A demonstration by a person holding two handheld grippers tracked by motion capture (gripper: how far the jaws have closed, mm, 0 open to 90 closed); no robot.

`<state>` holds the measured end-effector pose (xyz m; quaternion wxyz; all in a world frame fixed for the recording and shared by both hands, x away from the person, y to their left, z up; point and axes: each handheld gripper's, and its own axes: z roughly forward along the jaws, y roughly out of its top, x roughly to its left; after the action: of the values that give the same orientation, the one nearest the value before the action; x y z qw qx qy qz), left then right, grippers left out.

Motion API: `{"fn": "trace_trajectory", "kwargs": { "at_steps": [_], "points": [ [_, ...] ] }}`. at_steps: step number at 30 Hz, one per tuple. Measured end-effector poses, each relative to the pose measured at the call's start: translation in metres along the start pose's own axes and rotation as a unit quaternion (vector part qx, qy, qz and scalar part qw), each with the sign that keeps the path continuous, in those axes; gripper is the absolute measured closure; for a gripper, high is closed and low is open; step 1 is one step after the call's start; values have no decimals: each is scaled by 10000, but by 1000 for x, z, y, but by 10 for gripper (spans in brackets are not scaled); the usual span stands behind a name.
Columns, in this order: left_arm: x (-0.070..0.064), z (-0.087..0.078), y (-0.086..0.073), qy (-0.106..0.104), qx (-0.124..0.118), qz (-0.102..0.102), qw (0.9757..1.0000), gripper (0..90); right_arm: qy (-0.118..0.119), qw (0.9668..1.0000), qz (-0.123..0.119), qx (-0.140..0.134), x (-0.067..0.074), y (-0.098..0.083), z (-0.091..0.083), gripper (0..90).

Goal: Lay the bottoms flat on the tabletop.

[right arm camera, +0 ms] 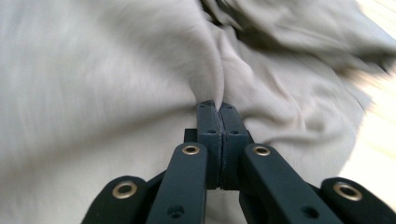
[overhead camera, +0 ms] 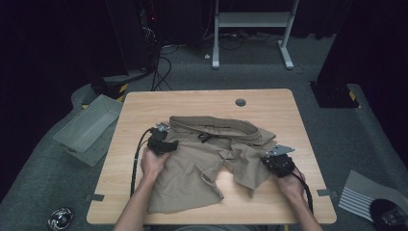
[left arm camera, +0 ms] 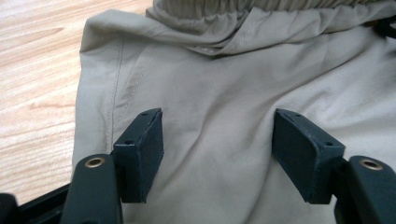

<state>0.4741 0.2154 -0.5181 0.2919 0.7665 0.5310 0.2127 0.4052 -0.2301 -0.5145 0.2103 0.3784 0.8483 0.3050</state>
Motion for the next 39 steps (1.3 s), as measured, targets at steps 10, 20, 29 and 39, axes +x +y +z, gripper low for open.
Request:
{"fn": "trace_trajectory", "kwargs": {
  "at_steps": [10,20,29,39],
  "points": [
    [-42,-16,-4,-673,-151,464,9965,336,160,9984,-133,-520,27,21,-1,634],
    [-32,-10,-14,-499,-156,418,9978,365,529,9984,-81,-197,20,0,3,880],
    [-37,-11,-9,-543,-113,357,9978,364,511,9969,170,-582,19,-14,-24,678],
    [-43,-8,-10,-548,-124,486,9972,359,137,9985,478,-218,13,1,7,629]
  ]
}}
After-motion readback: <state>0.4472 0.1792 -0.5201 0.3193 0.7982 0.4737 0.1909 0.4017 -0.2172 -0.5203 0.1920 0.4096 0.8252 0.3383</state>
